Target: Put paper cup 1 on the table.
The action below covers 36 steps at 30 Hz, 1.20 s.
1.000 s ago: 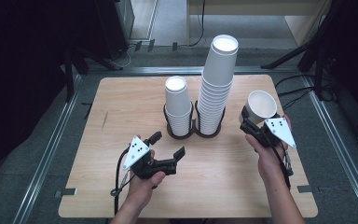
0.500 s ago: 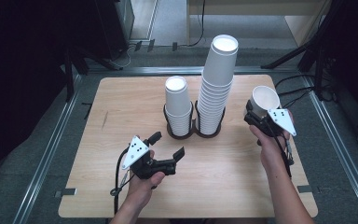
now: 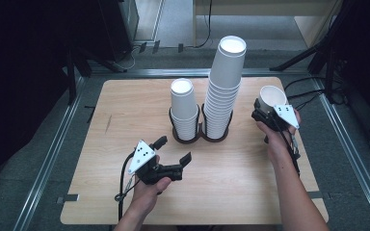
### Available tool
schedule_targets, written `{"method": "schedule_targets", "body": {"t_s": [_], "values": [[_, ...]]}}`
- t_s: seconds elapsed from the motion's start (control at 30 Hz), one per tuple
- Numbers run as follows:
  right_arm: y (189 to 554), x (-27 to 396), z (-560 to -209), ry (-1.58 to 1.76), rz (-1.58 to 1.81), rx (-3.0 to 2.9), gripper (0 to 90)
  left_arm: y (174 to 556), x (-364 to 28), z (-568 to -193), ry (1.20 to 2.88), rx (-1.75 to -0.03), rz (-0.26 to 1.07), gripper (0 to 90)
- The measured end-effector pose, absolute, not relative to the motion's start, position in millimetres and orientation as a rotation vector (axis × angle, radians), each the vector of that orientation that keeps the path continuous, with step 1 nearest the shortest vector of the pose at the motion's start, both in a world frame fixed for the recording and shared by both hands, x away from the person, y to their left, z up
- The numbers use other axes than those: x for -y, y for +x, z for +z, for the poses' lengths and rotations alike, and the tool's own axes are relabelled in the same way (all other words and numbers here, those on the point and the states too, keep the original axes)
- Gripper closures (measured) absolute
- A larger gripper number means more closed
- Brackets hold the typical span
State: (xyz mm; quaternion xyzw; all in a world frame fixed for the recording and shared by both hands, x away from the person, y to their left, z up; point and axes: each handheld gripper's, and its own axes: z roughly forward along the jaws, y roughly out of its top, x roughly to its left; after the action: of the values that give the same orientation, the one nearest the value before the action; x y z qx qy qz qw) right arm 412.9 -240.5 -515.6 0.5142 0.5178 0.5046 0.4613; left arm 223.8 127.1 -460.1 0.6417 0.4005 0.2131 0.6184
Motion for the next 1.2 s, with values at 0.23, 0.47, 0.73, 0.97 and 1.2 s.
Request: {"method": "schedule_targets", "body": {"t_s": [0.23, 0.47, 0.73, 0.97, 1.2], "values": [[427.2, 241.5, -530.7, 1.249, 1.177, -1.295, 13.6, 225.4, -129.1, -461.4, 1.481, -0.932, 0.493, 1.3], [435.5, 241.9, -543.6, 1.287, 1.160, -1.293, 13.6, 226.0, -127.5, -463.2, 1.494, -0.933, 0.492, 1.3], [439.8, 243.0, -547.8, 1.315, 1.135, -1.323, 13.1, 225.9, -125.4, -464.7, 1.507, -0.930, 0.489, 1.4], [441.2, 242.7, -548.3, 1.321, 1.105, -1.354, 12.7, 226.1, -124.4, -465.5, 1.512, -0.928, 0.484, 1.4], [441.3, 244.3, -545.4, 1.357, 1.120, -1.379, 12.3, 226.2, -124.2, -465.4, 1.510, -0.929, 0.481, 1.4]]}}
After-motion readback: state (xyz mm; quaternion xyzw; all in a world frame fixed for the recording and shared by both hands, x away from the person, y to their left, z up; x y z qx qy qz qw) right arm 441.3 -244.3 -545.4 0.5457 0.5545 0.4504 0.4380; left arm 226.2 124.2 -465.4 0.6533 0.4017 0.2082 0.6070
